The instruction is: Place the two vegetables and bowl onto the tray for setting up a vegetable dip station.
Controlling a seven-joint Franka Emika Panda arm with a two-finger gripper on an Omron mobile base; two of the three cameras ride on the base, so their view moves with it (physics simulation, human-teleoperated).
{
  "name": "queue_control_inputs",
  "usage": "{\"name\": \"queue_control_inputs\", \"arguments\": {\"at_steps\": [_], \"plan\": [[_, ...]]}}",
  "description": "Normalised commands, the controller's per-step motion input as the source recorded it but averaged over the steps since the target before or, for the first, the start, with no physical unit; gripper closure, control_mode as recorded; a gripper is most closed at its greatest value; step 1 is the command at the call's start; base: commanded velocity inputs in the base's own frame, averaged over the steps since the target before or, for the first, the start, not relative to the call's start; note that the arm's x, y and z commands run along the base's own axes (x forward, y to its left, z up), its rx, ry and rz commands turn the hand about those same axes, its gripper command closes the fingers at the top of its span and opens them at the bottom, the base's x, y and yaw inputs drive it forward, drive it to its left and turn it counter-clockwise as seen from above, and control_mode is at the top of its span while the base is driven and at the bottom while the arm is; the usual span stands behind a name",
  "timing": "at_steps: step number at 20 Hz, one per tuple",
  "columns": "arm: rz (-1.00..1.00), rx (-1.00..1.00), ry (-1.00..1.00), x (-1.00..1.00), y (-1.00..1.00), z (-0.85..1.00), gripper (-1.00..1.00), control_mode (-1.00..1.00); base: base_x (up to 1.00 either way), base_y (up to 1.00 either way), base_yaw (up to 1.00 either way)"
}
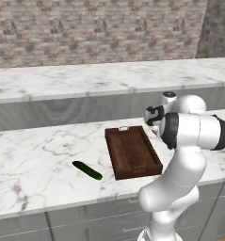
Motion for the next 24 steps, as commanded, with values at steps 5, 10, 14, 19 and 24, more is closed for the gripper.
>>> {"name": "queue_control_inputs", "arguments": {"at_steps": [5,10,14,19,24], "plan": [[0.0,0.0,0.0,0.09,0.0,-0.08,-1.0,-1.0,0.0,0.0,0.0],[0.0,0.0,0.0,0.06,-0.01,-0.08,-1.0,-1.0,0.0,0.0,0.0],[0.0,-0.01,0.0,0.03,0.0,-0.11,1.0,-1.0,0.0,0.0,0.0],[0.0,0.0,0.0,0.0,-0.03,-0.08,1.0,-1.0,0.0,0.0,0.0],[0.01,0.0,0.01,0.0,-0.01,0.0,1.0,-1.0,0.0,0.0,0.0]]}}
